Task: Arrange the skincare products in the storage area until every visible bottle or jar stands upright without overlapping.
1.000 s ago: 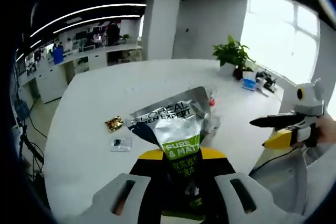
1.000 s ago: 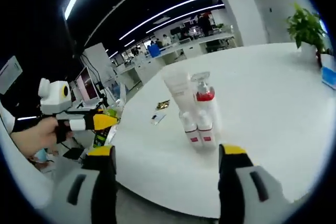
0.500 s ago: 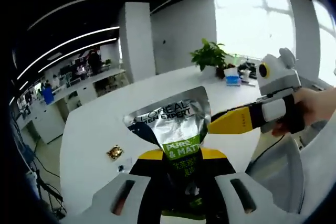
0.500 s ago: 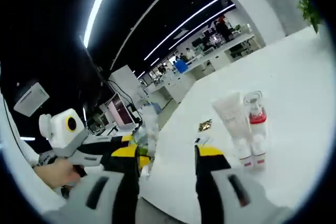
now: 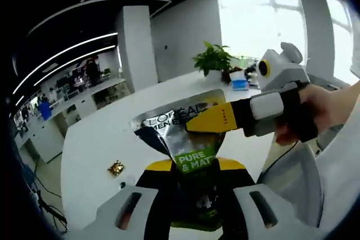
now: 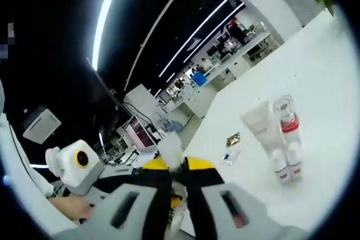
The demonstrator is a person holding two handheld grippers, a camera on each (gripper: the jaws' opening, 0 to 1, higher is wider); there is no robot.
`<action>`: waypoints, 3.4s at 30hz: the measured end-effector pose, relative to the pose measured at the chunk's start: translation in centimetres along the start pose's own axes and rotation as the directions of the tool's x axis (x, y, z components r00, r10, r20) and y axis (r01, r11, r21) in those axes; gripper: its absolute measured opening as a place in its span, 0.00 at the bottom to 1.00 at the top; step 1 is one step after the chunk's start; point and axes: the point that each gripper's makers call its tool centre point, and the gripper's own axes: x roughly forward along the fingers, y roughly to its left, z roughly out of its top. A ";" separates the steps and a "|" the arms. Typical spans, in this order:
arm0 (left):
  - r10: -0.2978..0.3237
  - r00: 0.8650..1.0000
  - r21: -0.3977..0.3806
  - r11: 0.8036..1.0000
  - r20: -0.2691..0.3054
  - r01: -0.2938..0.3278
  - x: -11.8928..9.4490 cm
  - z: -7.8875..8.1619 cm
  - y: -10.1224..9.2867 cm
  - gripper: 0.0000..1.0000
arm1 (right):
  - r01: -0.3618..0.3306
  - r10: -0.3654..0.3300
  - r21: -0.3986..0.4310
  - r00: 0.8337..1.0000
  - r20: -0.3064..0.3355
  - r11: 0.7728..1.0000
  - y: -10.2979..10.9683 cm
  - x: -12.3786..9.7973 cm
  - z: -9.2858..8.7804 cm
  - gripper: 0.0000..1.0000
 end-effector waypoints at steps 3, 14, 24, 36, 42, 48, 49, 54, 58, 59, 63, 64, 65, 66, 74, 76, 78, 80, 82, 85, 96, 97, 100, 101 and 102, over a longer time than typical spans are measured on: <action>-0.053 0.999 -0.026 0.998 0.011 0.054 0.0 0.0 -0.8 0.43 | -0.019 0.019 0.047 1.000 -0.012 0.999 0.1 -0.3 0.0 0.03; -0.172 0.980 -0.242 0.951 0.101 0.192 -1.5 1.2 0.7 0.63 | -0.095 0.100 0.100 0.994 -0.048 0.990 0.1 -1.7 0.6 0.01; -0.485 0.849 -0.354 0.772 0.208 0.528 -3.5 3.1 -1.7 0.55 | -0.365 0.370 0.168 0.929 0.006 0.916 4.9 -2.6 3.9 0.01; -0.498 0.777 -0.466 0.622 0.384 0.629 -5.5 5.4 -2.2 0.00 | -0.387 0.387 0.175 0.922 0.034 0.905 5.1 -2.4 5.0 0.01; -0.425 0.742 -0.522 0.530 0.518 0.668 -6.1 7.1 -1.3 0.00 | -0.411 0.398 0.174 0.911 0.107 0.895 5.8 -2.6 5.3 0.07; -0.375 0.728 -0.526 0.513 0.574 0.679 -6.5 8.7 0.1 0.00 | -0.439 0.431 0.246 0.898 0.089 0.864 6.9 -2.4 2.7 0.11; -0.369 0.729 -0.525 0.516 0.577 0.677 -6.5 8.9 0.3 0.00 | -0.441 0.435 0.252 0.897 0.083 0.861 7.3 -2.4 2.2 0.11; -0.356 0.733 -0.537 0.509 0.580 0.673 -6.1 9.1 0.5 0.00 | -0.444 0.428 0.260 0.896 0.118 0.857 7.7 -2.1 1.7 0.06; -0.337 0.747 -0.535 0.536 0.574 0.653 -5.7 9.0 0.7 0.00 | -0.438 0.412 0.284 0.899 0.149 0.853 7.3 -2.1 1.9 0.02; -0.329 0.750 -0.502 0.582 0.574 0.639 -5.5 9.1 0.8 0.01 | -0.439 0.411 0.279 0.898 0.157 0.854 7.4 -2.2 1.9 0.02; -0.344 0.762 -0.459 0.638 0.548 0.618 -5.3 8.8 0.1 0.08 | -0.450 0.415 0.296 0.893 0.177 0.843 7.5 -2.6 2.2 0.01; -0.363 0.762 -0.464 0.628 0.536 0.625 -5.2 8.4 -0.3 0.10 | -0.448 0.411 0.305 0.893 0.182 0.840 7.4 -2.7 2.2 0.01; -0.367 0.763 -0.473 0.619 0.533 0.628 -5.2 8.1 -0.4 0.11 | -0.446 0.406 0.316 0.895 0.187 0.837 7.3 -2.7 2.2 0.01; -0.361 0.766 -0.489 0.607 0.533 0.626 -5.1 7.7 -0.5 0.11 | -0.442 0.398 0.327 0.896 0.196 0.835 7.0 -2.8 2.3 0.01; -0.333 0.763 -0.565 0.523 0.554 0.638 -5.8 6.2 -0.6 0.01 | -0.405 0.363 0.300 0.913 0.187 0.864 6.5 -2.5 1.9 0.02; -0.320 0.769 -0.582 0.511 0.554 0.632 -5.8 5.9 -0.4 0.00 | -0.399 0.359 0.286 0.915 0.183 0.871 6.4 -2.2 1.6 0.02; -0.304 0.771 -0.603 0.488 0.559 0.631 -5.8 5.7 -0.1 0.00 | -0.366 0.334 0.220 0.927 0.172 0.904 5.9 -1.8 1.5 0.05; -0.287 0.771 -0.618 0.469 0.569 0.631 -5.9 5.5 0.2 0.00 | -0.336 0.315 0.181 0.939 0.134 0.924 5.7 -1.4 0.9 0.08; -0.272 0.770 -0.627 0.457 0.577 0.631 -6.0 5.4 0.4 0.00 | -0.327 0.317 0.166 0.944 0.088 0.930 5.7 -1.2 0.3 0.16; -0.260 0.777 -0.637 0.456 0.573 0.622 -6.0 5.1 0.6 0.00 | -0.317 0.313 0.130 0.948 0.053 0.939 5.7 -1.1 -0.3 0.28; -0.181 0.848 -0.736 0.429 0.497 0.523 -4.5 2.6 2.2 0.00 | -0.215 0.213 -0.029 0.975 -0.065 0.976 3.8 -1.2 -2.6 0.47; -0.178 0.854 -0.742 0.430 0.489 0.514 -4.3 2.3 2.3 0.00 | -0.206 0.203 -0.041 0.977 -0.068 0.978 3.6 -1.2 -2.7 0.50; -0.175 0.877 -0.760 0.441 0.447 0.476 -3.7 1.3 2.6 0.00 | -0.173 0.168 -0.074 0.983 -0.076 0.982 2.7 -1.4 -2.7 0.59; -0.177 0.881 -0.761 0.448 0.438 0.468 -3.6 1.1 2.6 0.00 | -0.165 0.158 -0.081 0.984 -0.082 0.983 2.4 -1.4 -2.8 0.60; -0.177 0.886 -0.764 0.452 0.429 0.461 -3.4 0.9 2.7 0.00 | -0.156 0.148 -0.092 0.985 -0.092 0.983 2.1 -1.5 -3.0 0.60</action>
